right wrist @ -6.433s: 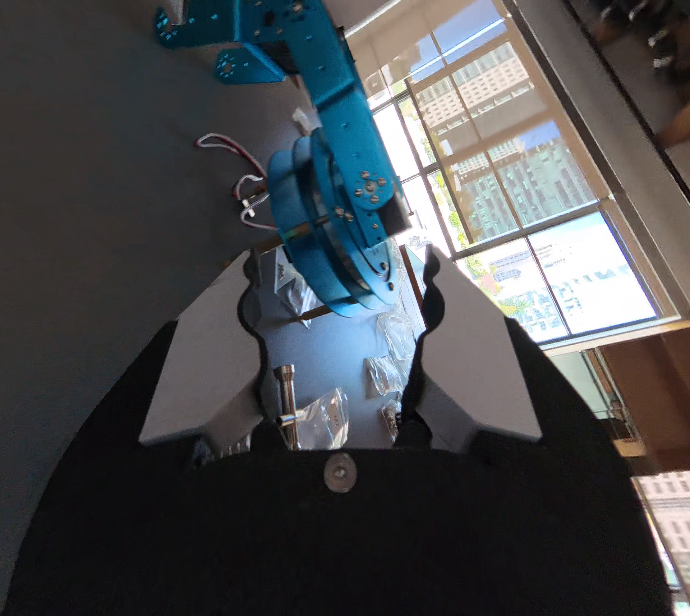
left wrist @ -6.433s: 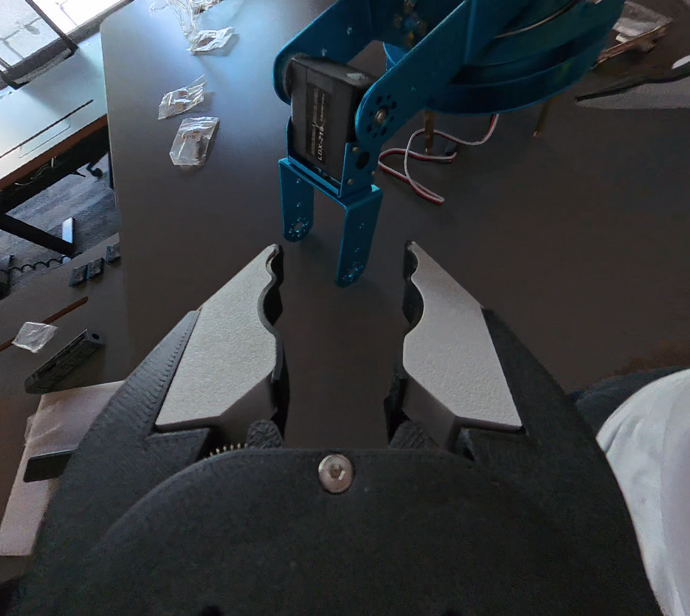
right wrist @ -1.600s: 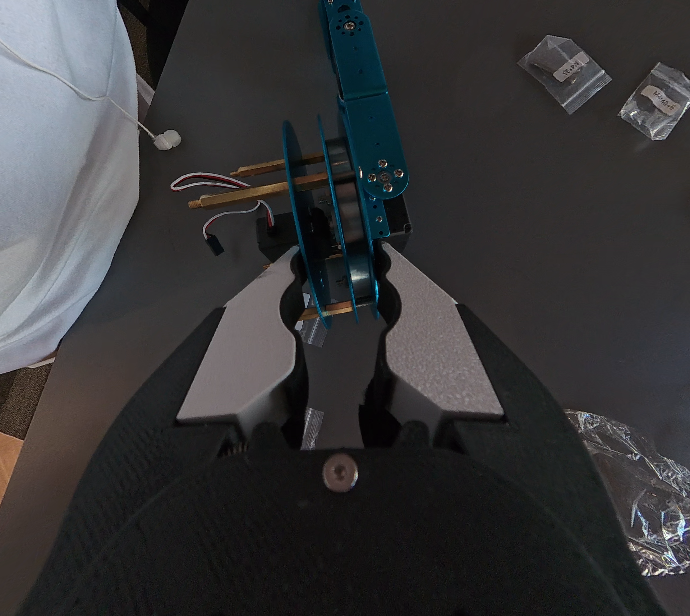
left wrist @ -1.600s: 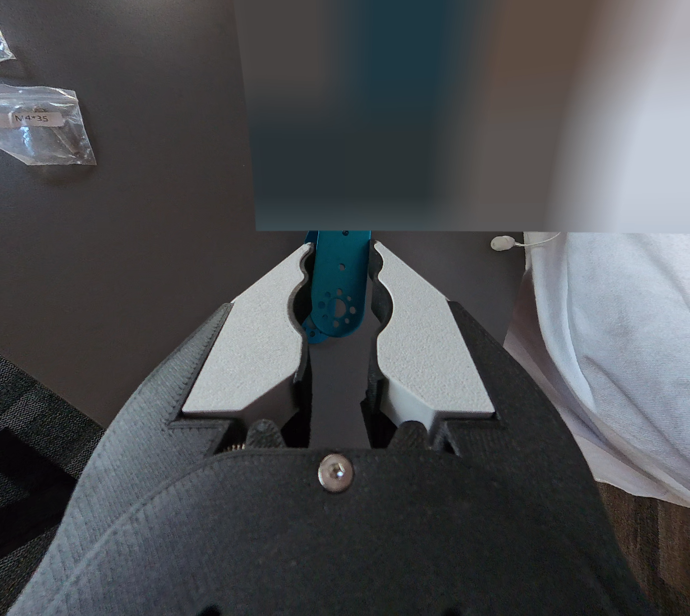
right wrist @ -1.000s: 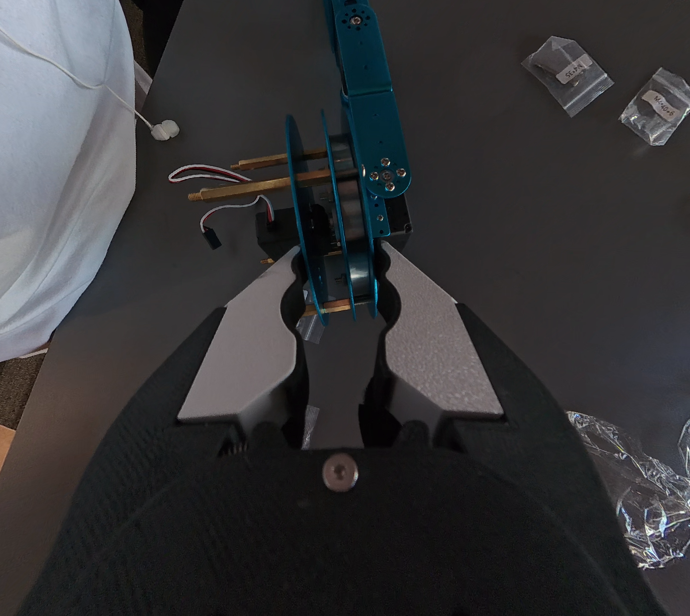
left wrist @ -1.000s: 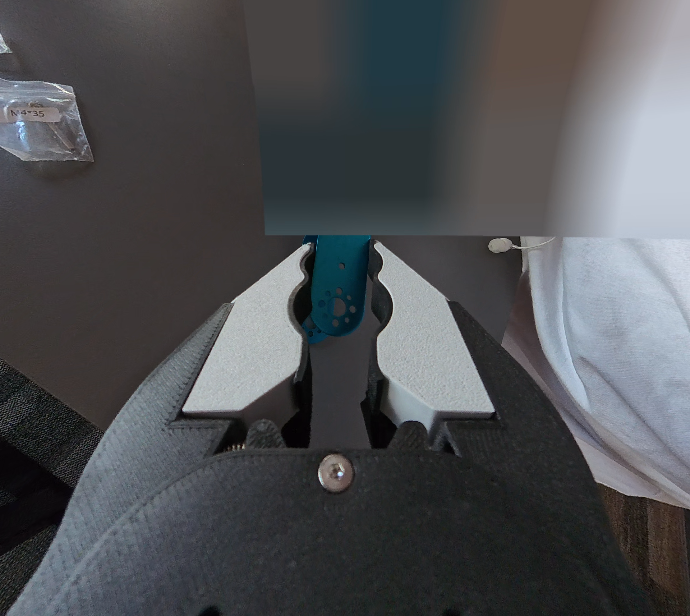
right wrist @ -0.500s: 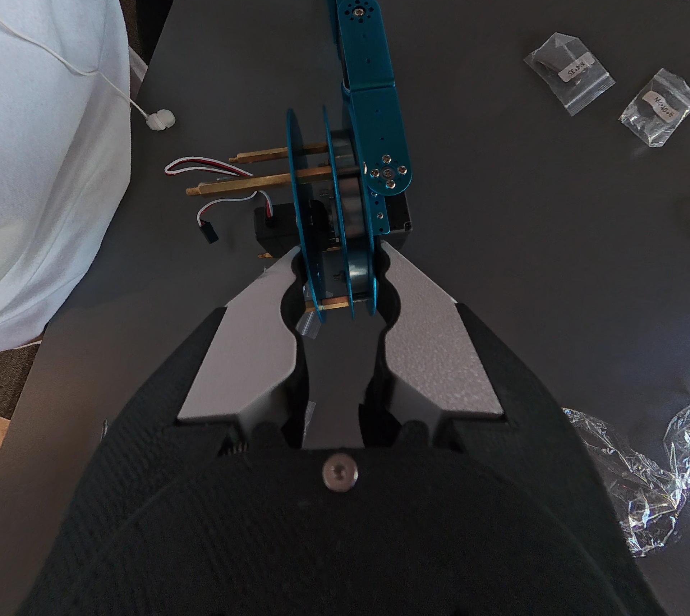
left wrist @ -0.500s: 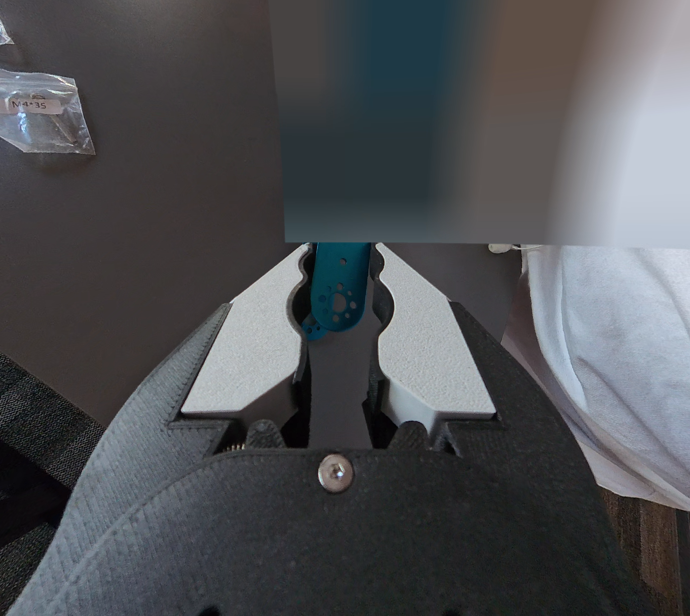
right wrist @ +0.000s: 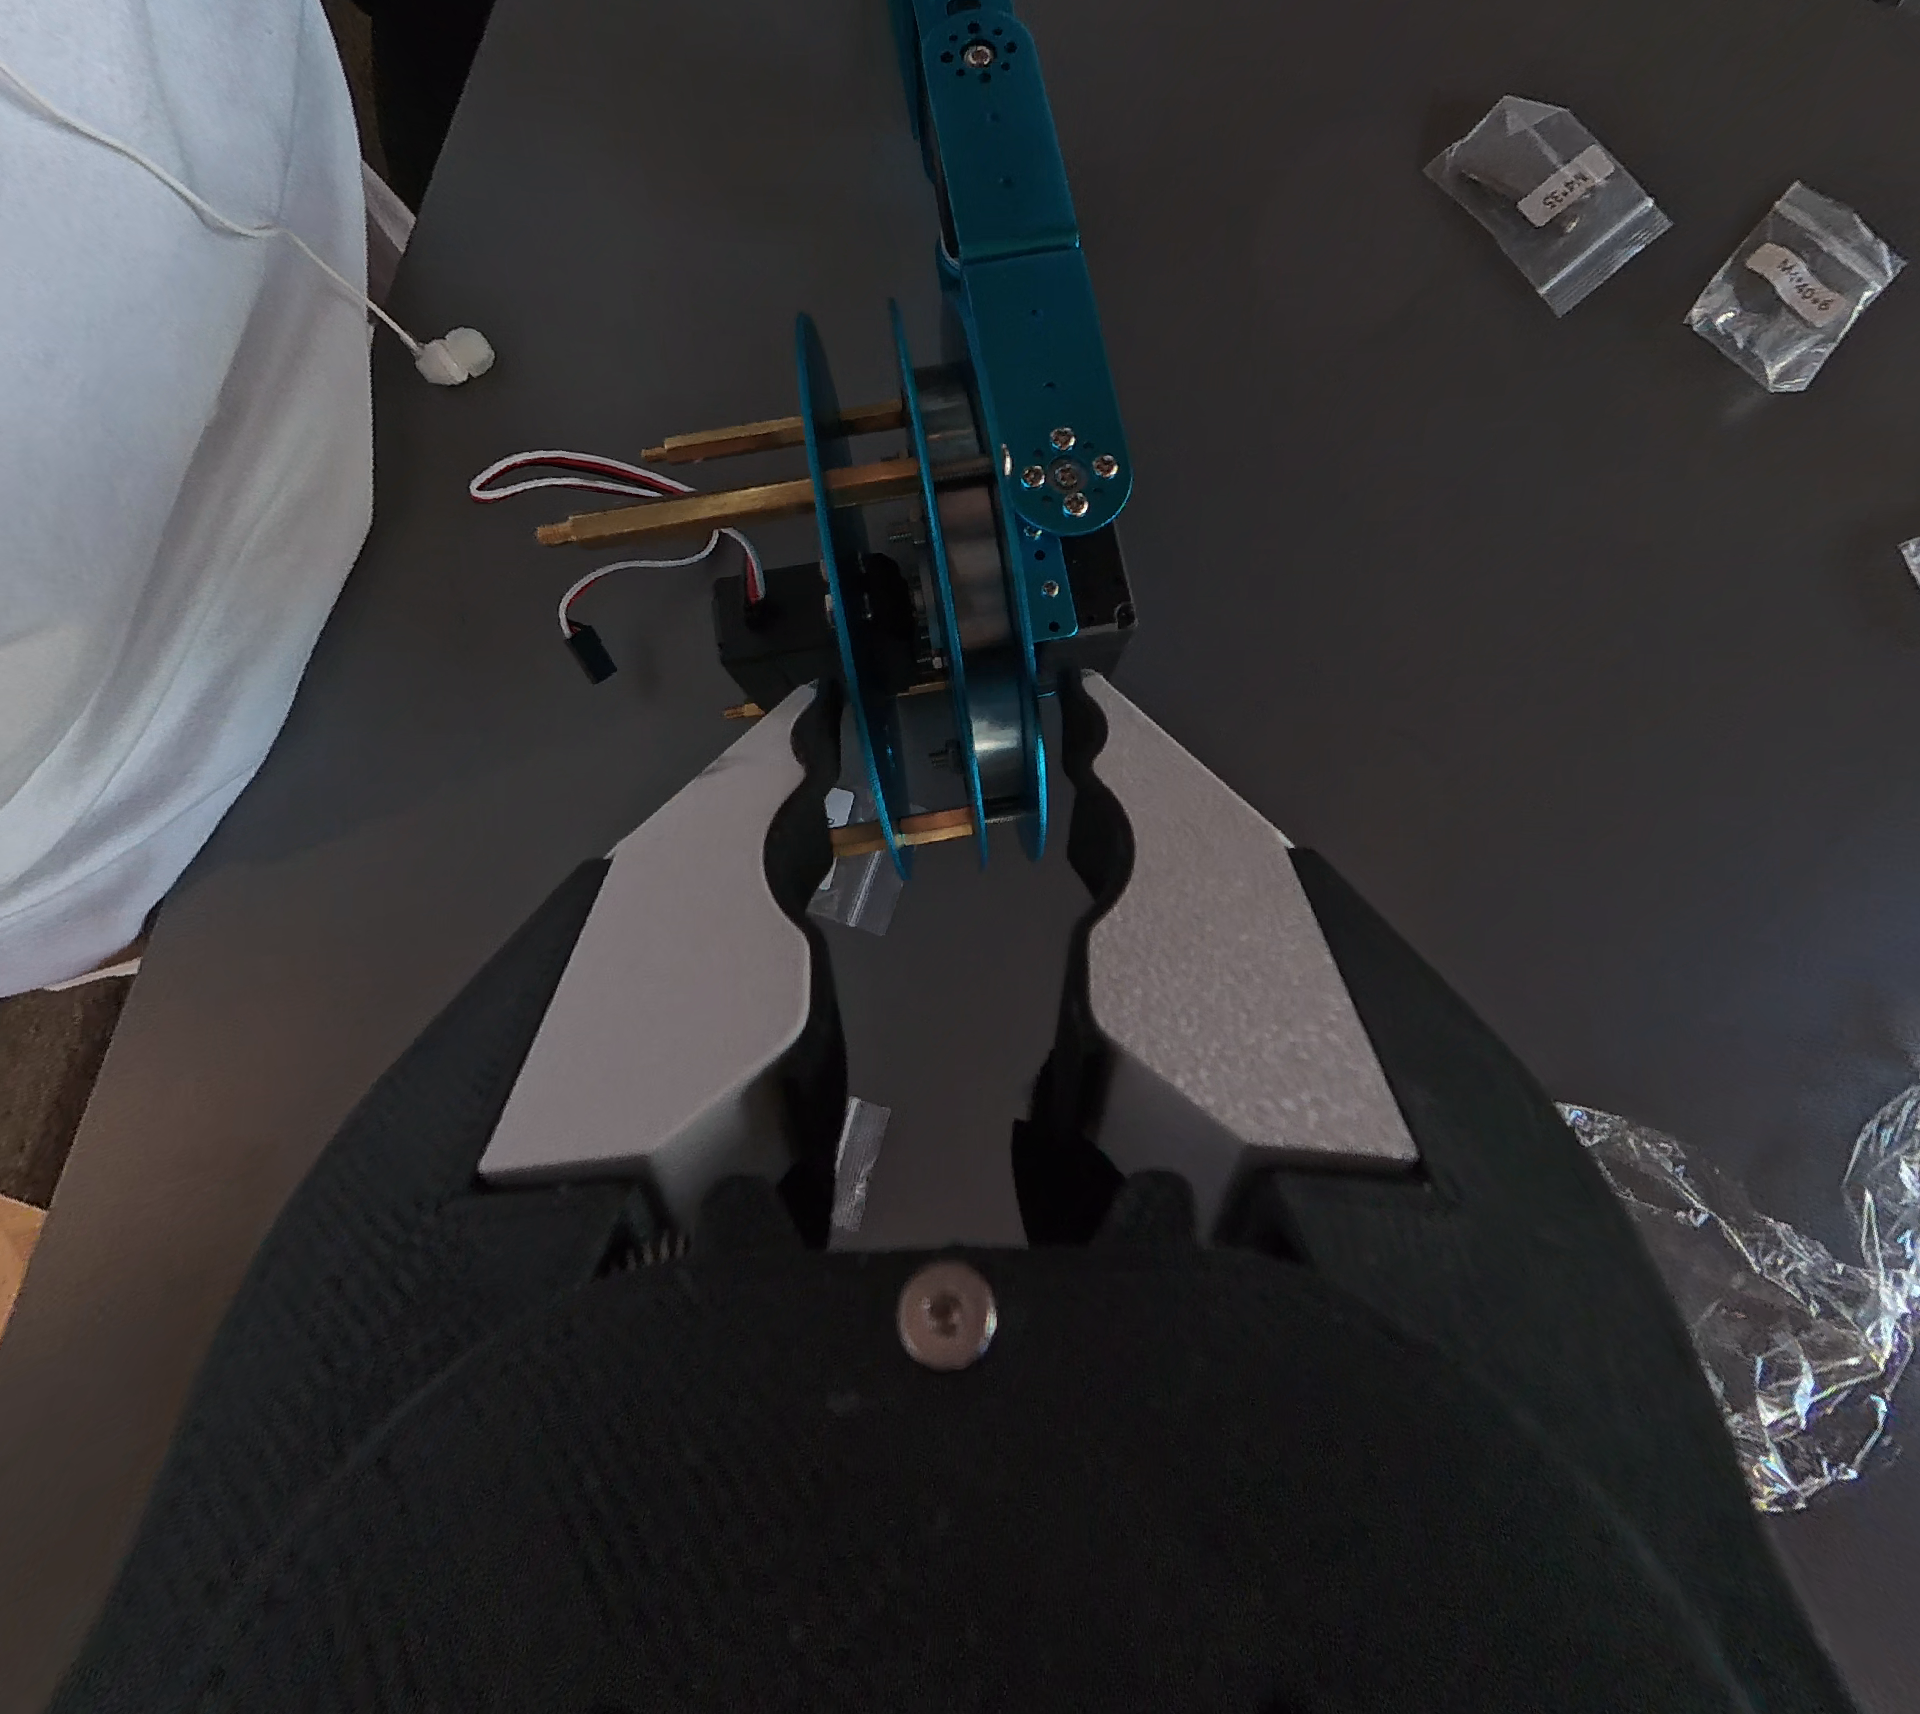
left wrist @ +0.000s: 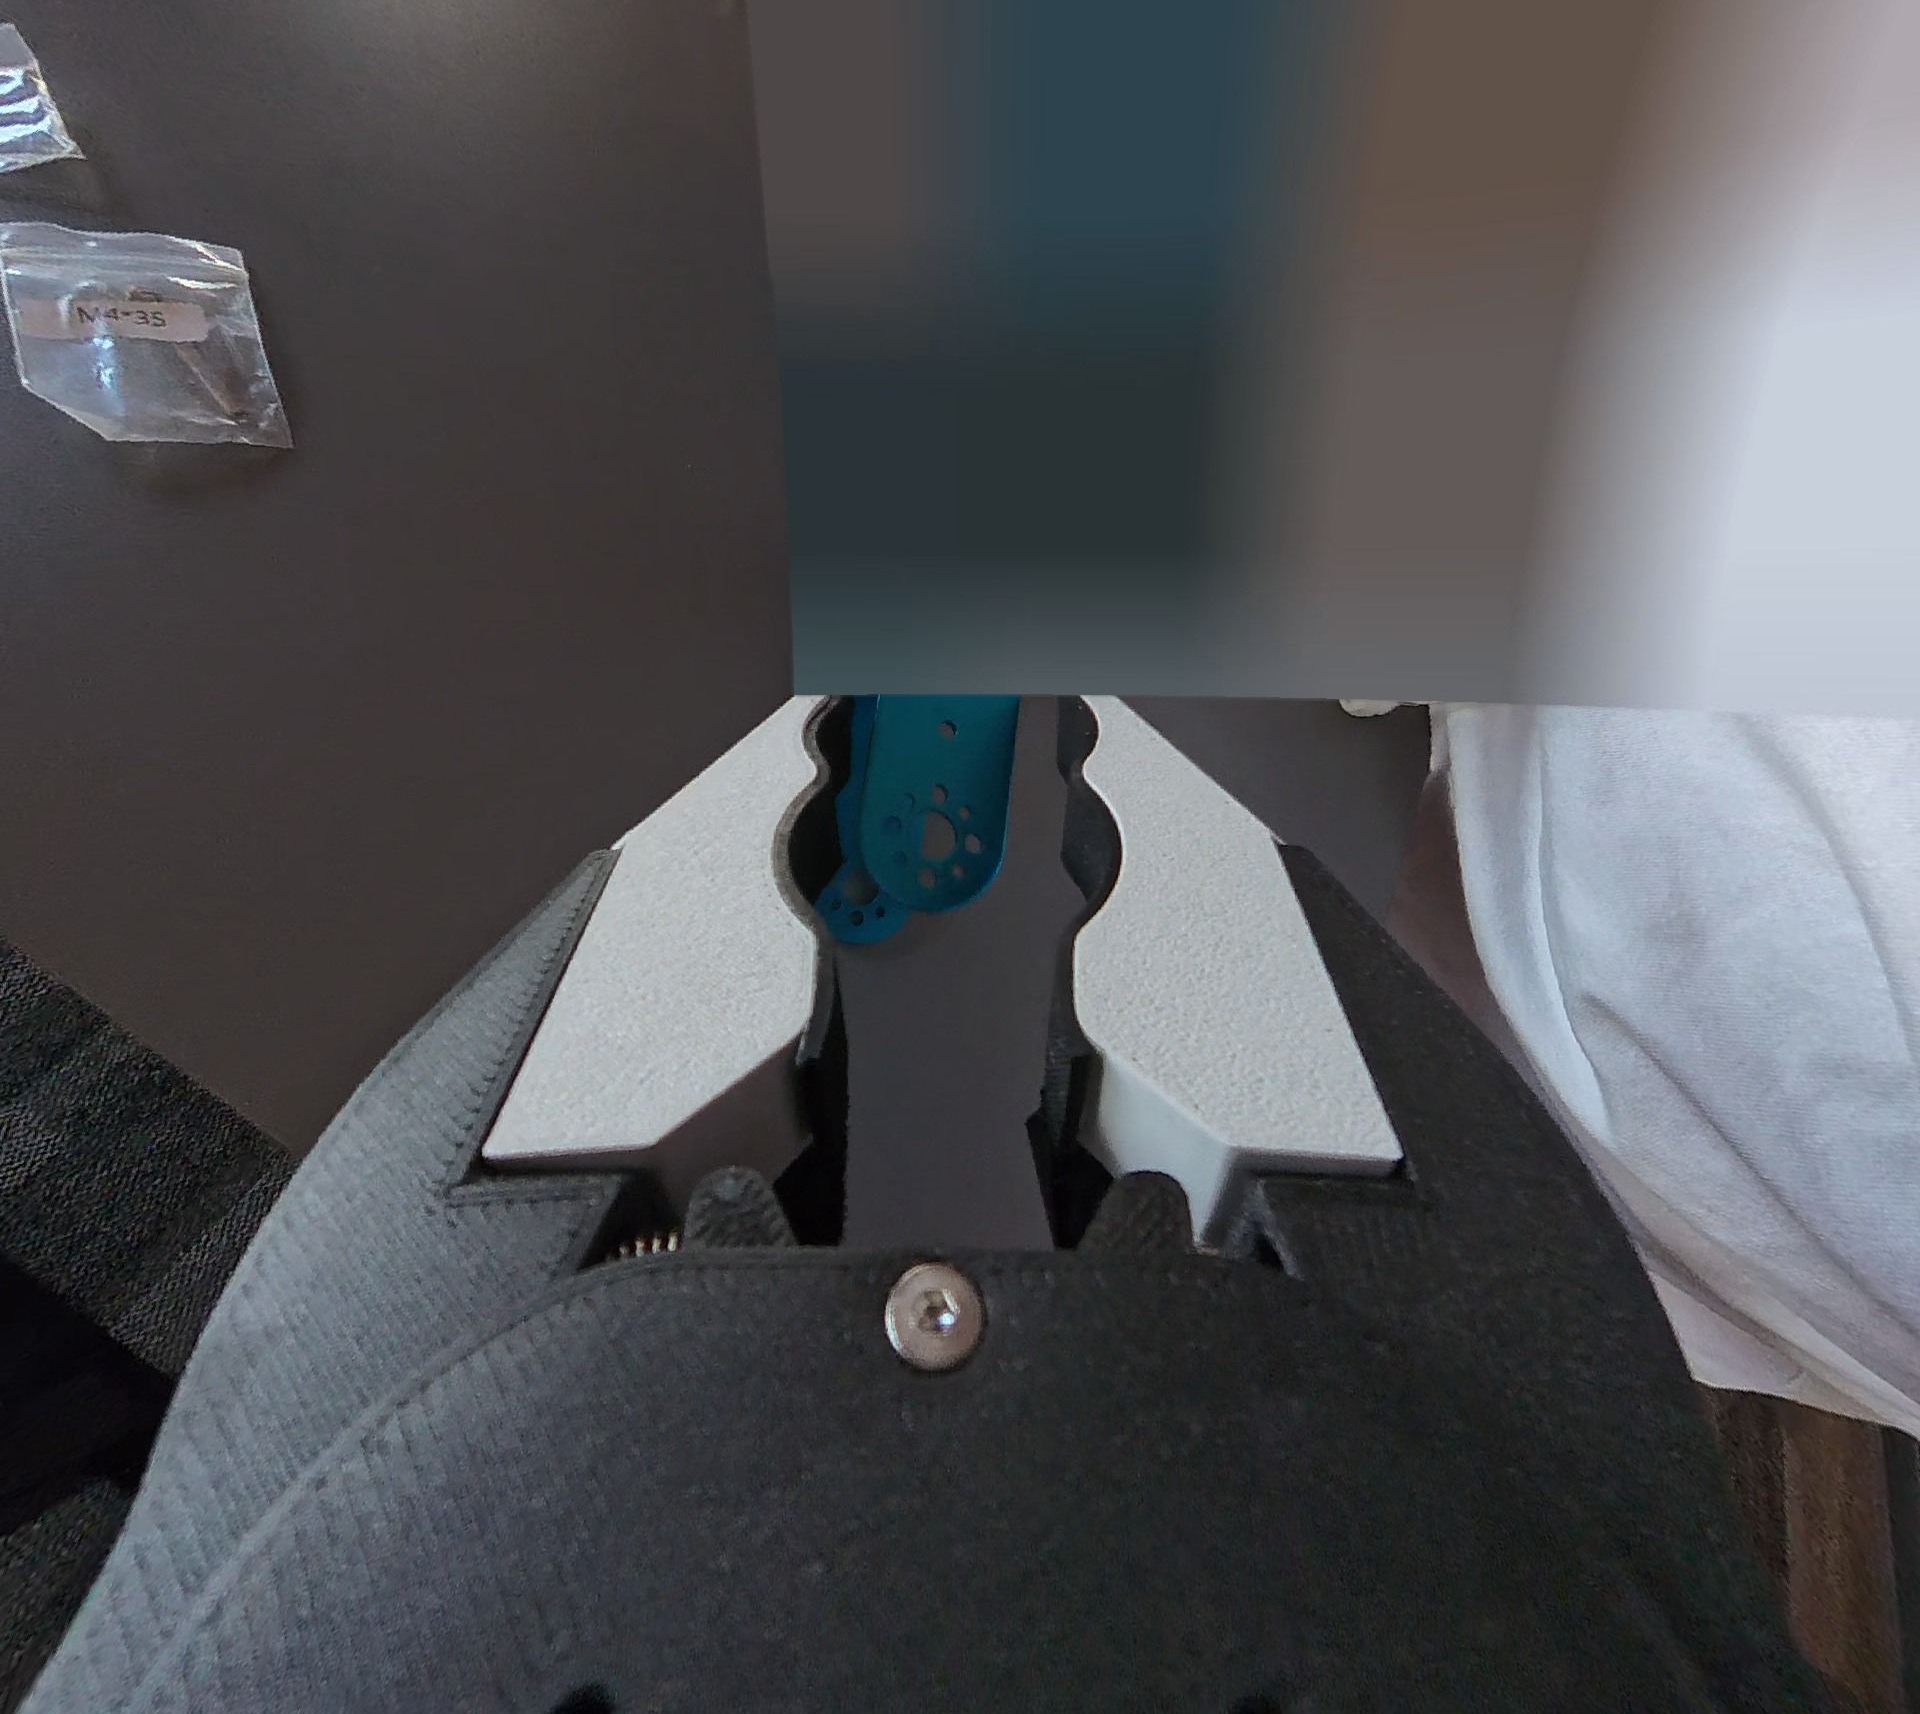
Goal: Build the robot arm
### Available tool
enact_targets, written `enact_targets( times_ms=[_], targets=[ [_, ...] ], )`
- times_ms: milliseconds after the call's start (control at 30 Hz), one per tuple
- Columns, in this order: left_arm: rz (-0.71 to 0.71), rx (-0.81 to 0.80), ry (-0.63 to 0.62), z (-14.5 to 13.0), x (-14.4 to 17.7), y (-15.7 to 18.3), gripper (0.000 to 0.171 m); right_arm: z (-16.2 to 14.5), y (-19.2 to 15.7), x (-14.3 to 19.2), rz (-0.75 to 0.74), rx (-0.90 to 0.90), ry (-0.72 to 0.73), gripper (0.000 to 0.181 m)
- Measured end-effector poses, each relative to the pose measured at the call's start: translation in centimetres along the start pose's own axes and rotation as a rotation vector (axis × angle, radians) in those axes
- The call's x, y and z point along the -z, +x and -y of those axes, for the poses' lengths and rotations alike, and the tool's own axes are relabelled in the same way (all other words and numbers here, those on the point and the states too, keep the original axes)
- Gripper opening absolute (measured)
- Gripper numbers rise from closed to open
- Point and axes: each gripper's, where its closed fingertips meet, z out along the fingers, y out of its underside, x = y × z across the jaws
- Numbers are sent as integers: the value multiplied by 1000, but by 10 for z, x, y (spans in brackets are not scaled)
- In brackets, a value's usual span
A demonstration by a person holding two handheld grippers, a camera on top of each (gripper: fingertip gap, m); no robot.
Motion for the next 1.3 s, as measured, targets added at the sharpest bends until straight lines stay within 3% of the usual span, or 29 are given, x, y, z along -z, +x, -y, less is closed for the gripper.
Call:
enact_targets(
  times_ms=[267, 433, 567, 633, 700, 833, 967, 1100, 1233, 1300],
  targets=[
    [-3, -9, 34, 10, 6, -3, 43, 0, -4, 19, -83, -59, 17, 50],
    [45, -36, 112, 30, 32, -2, 50, -14, -17, 64, -259, -220, 91, 54],
    [128, -64, 248, 66, 59, 8, 46, -66, -57, 141, -555, -421, 175, 52],
    [130, -108, 300, 87, 61, 31, 32, -111, -88, 184, -738, -507, 197, 47],
    [130, -145, 301, 104, 51, 63, 31, -162, -125, 220, -886, -595, 211, 44],
    [64, -154, 224, 123, -10, 135, 37, -261, -193, 261, -1010, -768, 302, 40],
    [81, -236, 159, 135, -104, 207, 40, -327, -231, 265, -960, -751, 371, 42],
    [56, -277, 104, 142, -222, 261, 40, -339, -249, 247, -744, -749, 534, 48],
    [89, -340, -122, 128, -310, 266, 40, -326, -255, 240, -595, -705, 675, 47],
    [89, -408, -248, 115, -338, 265, 40, -324, -259, 231, -504, -682, 655, 48]
  ],
)
